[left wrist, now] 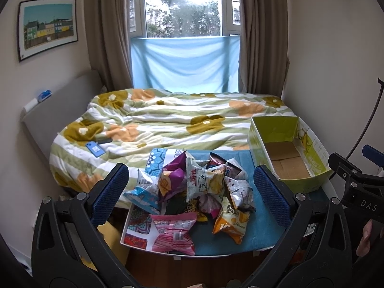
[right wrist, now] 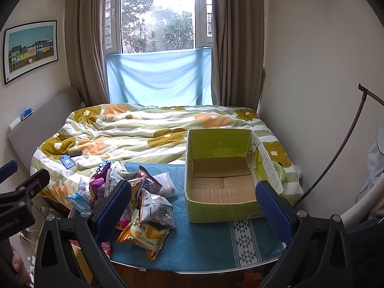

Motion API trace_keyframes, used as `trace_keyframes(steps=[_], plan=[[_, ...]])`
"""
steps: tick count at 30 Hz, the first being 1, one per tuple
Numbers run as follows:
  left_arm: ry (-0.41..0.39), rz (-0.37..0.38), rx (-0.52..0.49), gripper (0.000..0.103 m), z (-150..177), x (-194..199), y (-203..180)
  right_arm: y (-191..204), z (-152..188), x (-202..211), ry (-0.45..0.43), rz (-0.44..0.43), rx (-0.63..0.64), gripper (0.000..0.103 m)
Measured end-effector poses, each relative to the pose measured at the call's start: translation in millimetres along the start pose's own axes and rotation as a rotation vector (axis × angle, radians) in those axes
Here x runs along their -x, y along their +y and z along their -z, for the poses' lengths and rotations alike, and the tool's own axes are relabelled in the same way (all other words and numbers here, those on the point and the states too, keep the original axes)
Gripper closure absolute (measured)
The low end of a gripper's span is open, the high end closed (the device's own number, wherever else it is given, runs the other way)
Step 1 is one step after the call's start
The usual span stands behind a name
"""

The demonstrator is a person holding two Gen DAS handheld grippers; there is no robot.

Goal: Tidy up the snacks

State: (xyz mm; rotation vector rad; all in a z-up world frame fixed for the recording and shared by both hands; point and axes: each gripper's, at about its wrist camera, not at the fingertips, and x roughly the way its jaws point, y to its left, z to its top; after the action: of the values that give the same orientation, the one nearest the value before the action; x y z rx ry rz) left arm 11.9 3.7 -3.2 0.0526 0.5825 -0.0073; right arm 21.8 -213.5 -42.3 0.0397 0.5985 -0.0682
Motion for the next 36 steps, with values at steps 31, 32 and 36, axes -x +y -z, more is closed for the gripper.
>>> trace_keyframes(steps=[31, 32, 36], plan=[[0.052, -0.015, 0.061, 0.0, 14, -7, 25, 5, -1, 1, 0.006, -0.017, 0.009, 0.0], [0.069, -0.02, 0.064, 0.0, 18, -10, 28, 6, 1, 0, 0.01, -0.024, 0.013, 0.0], [0.15, -0.018, 0.072, 0.0, 37, -25, 45, 13, 16, -11, 0.053, -0.062, 0.023, 0.0]])
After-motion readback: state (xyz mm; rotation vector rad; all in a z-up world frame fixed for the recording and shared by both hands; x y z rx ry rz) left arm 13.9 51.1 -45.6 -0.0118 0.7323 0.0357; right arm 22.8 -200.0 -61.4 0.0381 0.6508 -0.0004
